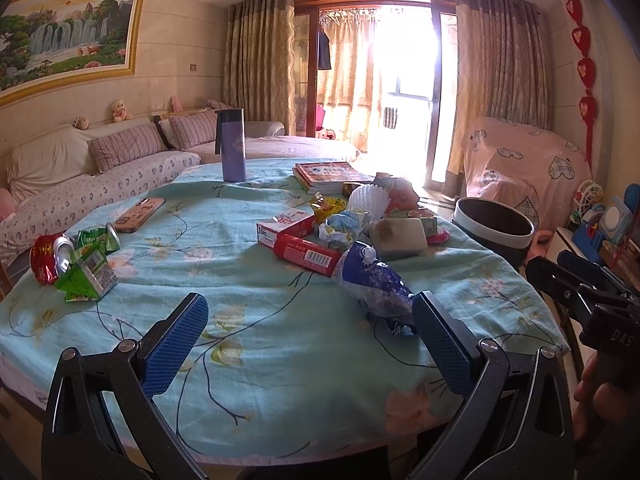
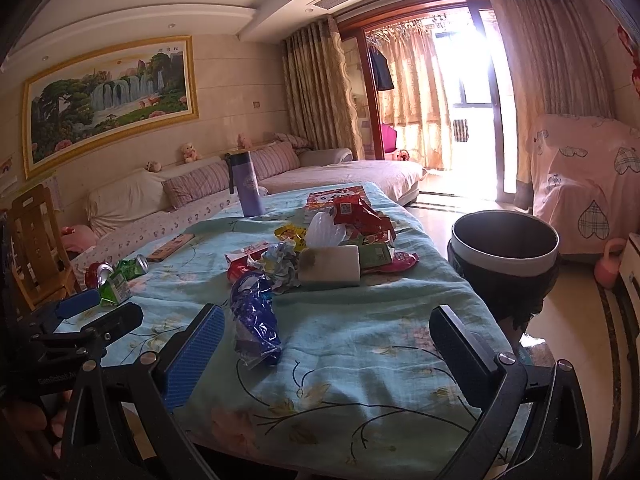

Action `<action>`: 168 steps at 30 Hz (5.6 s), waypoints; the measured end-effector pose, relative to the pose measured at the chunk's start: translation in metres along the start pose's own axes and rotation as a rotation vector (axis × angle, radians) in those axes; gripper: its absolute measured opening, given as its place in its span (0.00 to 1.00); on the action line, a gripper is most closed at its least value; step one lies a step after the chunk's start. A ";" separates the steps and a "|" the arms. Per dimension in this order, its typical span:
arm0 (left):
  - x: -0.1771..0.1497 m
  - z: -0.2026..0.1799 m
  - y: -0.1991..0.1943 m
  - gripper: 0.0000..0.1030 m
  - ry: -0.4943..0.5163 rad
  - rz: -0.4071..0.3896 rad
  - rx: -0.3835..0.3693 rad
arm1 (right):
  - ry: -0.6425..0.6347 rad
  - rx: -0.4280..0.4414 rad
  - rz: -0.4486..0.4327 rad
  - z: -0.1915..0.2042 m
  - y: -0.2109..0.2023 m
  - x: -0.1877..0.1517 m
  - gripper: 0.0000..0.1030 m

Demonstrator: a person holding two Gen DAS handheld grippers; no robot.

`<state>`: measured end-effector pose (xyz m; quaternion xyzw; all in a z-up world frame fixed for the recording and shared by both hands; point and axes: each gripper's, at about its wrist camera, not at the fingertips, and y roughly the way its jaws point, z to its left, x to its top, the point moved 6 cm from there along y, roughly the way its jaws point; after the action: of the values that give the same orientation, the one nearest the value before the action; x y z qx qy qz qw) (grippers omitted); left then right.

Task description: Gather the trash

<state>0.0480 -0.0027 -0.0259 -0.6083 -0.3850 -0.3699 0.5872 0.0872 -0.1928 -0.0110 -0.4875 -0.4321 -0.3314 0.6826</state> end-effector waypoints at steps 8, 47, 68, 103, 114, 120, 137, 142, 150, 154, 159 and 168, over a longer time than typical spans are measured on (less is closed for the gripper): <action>-0.001 0.001 0.002 1.00 0.000 0.007 -0.002 | 0.008 0.006 0.007 -0.001 0.002 -0.002 1.00; 0.010 0.000 0.094 0.98 -0.065 0.243 -0.091 | 0.050 0.196 0.227 -0.029 0.076 0.001 0.91; 0.015 0.033 0.170 0.96 -0.167 0.373 -0.047 | 0.043 0.333 0.371 0.022 0.122 -0.018 0.33; -0.017 -0.078 0.153 0.33 0.044 0.503 -0.241 | 0.243 0.182 0.310 -0.090 0.092 -0.009 0.33; -0.005 -0.083 0.180 0.33 0.039 0.523 -0.218 | 0.275 0.185 0.299 -0.106 0.093 -0.011 0.33; 0.005 -0.120 0.165 0.33 0.098 0.487 -0.312 | 0.301 0.159 0.275 -0.127 0.085 -0.008 0.33; 0.052 -0.218 0.184 0.33 0.189 0.425 -0.479 | 0.376 0.031 0.226 -0.210 0.076 0.024 0.33; 0.071 -0.244 0.203 0.33 0.185 0.428 -0.515 | 0.393 0.004 0.217 -0.236 0.086 0.039 0.33; 0.087 -0.281 0.235 0.33 0.202 0.448 -0.530 | 0.407 -0.040 0.217 -0.269 0.105 0.057 0.33; 0.093 -0.298 0.249 0.33 0.217 0.450 -0.531 | 0.399 -0.060 0.226 -0.280 0.117 0.063 0.33; 0.096 -0.311 0.267 0.33 0.221 0.468 -0.532 | 0.392 -0.079 0.249 -0.292 0.133 0.067 0.33; 0.097 -0.326 0.288 0.34 0.238 0.487 -0.517 | 0.388 -0.109 0.276 -0.314 0.152 0.068 0.35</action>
<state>0.3502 -0.3289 -0.0504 -0.7629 -0.0519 -0.3725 0.5258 0.3313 -0.4478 -0.0536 -0.5052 -0.2035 -0.3452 0.7643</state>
